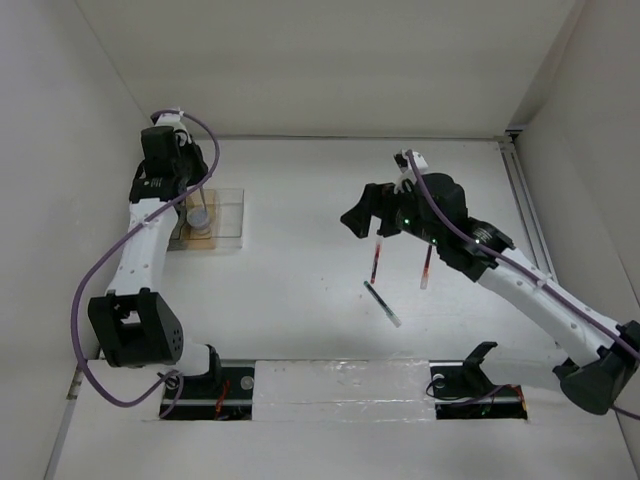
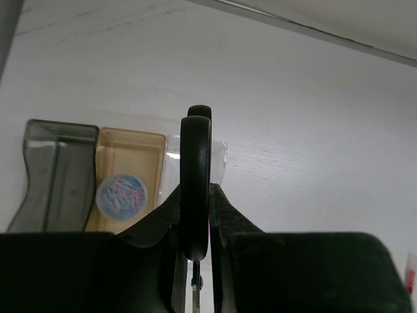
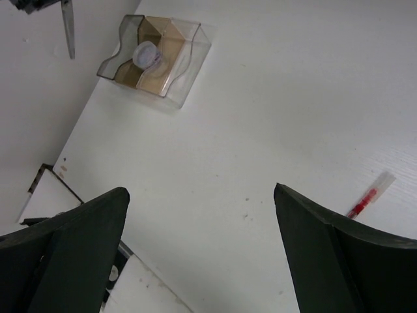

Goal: Sort the stationery into containers
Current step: Place the scissors in the storage box.

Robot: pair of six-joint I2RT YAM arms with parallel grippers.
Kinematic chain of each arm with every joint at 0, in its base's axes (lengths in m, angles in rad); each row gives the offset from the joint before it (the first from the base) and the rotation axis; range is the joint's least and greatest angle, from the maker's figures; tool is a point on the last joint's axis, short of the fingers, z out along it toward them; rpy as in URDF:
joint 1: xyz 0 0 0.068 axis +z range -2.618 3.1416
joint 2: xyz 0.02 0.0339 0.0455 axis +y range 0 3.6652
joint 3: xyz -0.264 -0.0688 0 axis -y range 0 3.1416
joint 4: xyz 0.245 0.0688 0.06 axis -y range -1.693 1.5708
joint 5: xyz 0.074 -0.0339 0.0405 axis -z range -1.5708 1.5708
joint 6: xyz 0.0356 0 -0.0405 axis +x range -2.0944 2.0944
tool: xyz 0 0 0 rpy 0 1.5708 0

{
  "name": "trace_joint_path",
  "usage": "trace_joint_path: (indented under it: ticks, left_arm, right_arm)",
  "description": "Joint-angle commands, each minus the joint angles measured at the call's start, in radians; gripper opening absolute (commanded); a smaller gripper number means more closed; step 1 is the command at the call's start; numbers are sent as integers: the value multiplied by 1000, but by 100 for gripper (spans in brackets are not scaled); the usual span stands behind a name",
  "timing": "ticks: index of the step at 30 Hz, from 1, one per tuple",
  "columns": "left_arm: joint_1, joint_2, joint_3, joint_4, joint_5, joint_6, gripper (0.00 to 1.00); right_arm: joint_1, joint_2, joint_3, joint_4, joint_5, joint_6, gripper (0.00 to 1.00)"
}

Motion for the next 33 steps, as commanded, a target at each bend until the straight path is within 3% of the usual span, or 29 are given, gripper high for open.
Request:
trace_joint_path:
  ticks: [1, 9, 14, 18, 24, 33]
  left_arm:
    - [1, 21, 107, 32, -45, 126, 0]
    - [59, 106, 125, 93, -92, 283, 0]
    - [188, 188, 148, 122, 118, 297, 0]
    - [214, 249, 148, 158, 237, 401, 0]
    - [226, 346, 157, 110, 282, 513, 0]
    - [355, 291, -2, 242, 357, 440, 0]
  right_arm:
    - [12, -75, -47, 20, 21, 12, 99]
    - [30, -237, -182, -15, 40, 38, 99]
    - [40, -288, -237, 16, -32, 48, 99]
    - [59, -311, -246, 5, -32, 38, 99]
    - [69, -362, -255, -6, -52, 38, 99]
    - [119, -349, -274, 14, -61, 29, 99]
